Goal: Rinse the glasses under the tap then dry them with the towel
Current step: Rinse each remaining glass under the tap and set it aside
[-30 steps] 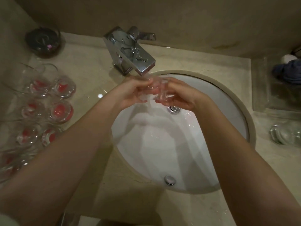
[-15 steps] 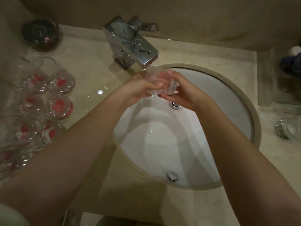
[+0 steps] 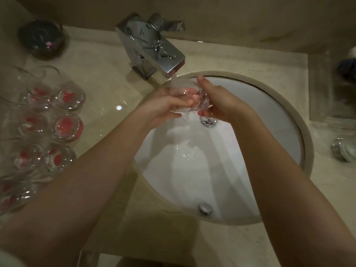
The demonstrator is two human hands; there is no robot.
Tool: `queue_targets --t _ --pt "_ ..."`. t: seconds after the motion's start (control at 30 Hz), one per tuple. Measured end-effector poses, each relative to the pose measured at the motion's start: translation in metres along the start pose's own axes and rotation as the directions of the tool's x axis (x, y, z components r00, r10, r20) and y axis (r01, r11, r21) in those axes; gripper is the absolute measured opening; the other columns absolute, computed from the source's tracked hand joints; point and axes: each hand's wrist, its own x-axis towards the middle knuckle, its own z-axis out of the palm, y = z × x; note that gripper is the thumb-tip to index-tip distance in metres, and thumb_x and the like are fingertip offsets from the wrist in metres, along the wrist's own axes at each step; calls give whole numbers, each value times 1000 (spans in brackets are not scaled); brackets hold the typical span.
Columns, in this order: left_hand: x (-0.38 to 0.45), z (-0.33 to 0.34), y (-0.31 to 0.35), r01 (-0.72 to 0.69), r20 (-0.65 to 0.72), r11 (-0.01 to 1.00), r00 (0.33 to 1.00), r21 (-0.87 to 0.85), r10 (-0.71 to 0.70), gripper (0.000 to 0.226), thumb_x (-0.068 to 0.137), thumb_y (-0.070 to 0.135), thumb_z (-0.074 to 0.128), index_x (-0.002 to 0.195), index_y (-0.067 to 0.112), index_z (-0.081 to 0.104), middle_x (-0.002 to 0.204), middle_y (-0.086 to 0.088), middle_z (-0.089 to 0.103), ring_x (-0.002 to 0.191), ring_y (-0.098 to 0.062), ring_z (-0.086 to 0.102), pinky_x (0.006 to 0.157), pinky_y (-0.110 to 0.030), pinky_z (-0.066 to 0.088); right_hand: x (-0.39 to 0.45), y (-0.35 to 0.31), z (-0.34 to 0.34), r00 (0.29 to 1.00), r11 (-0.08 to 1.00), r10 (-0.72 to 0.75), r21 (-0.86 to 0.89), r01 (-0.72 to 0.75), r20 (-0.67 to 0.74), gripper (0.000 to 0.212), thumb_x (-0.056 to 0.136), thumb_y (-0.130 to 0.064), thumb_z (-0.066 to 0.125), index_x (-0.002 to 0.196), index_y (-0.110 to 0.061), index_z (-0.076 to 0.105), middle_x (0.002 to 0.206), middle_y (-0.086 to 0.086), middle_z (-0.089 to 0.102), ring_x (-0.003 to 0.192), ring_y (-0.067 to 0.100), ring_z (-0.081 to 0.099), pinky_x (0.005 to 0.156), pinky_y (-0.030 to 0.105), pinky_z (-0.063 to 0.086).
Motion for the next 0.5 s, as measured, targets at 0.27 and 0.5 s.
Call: queue_targets --t 0.27,0.5 --pt "5 -2 -1 4 -49 1000 999 19 -3 30 64 20 76 94 23 69 83 13 73 88 -7 68 90 -38 43 2 2 5 996 997 79 13 -78 -45 47 99 -55 38 98 -16 64 79 5 66 61 15 63 56 24 51" --pt "7 -3 6 32 34 996 999 -81 -30 50 73 26 71 121 17 64 103 5 72 93 -9 70 85 -39 49 3 -2 9 994 994 -14 110 26 -110 23 96 -24 43 94 -13 63 76 8 60 58 16 54 58 26 52"
